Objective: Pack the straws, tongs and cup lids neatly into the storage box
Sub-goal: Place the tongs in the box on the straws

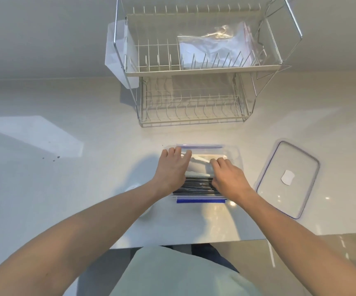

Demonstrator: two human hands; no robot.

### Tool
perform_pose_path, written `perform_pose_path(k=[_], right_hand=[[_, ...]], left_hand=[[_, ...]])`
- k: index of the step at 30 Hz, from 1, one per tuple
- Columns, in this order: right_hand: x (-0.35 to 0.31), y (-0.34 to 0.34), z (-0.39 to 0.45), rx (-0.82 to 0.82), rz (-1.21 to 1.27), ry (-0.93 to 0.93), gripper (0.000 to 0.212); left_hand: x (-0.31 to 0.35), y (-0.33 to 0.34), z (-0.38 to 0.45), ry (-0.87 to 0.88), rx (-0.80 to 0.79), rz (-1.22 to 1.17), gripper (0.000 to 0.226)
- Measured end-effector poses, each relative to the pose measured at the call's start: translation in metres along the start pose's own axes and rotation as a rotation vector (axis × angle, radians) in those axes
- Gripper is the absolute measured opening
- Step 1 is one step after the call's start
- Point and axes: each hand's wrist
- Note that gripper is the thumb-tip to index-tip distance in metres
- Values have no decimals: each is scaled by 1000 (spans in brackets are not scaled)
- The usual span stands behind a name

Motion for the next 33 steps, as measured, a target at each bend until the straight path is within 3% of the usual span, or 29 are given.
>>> perform_pose_path(k=[7, 16, 23, 33], right_hand=[[7, 5, 22, -44, -7, -27, 46], [10, 0, 33, -133, 29, -44, 43], [20, -9, 31, -233, 57, -97, 57], [17, -10, 29, -202, 0, -86, 55]], left_hand=[[15, 10, 10, -167, -121, -17, 73], [11, 15, 14, -129, -169, -60, 81], [10, 8, 11, -101, -237, 1, 95], [14, 3, 8, -96, -203, 26, 72]])
Point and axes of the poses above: each hand's wrist, its own z-axis towards the middle knuckle, its own y-axis out of the palm, x = y × z, and after that the axes turned 6 degrees about -x, right-handed
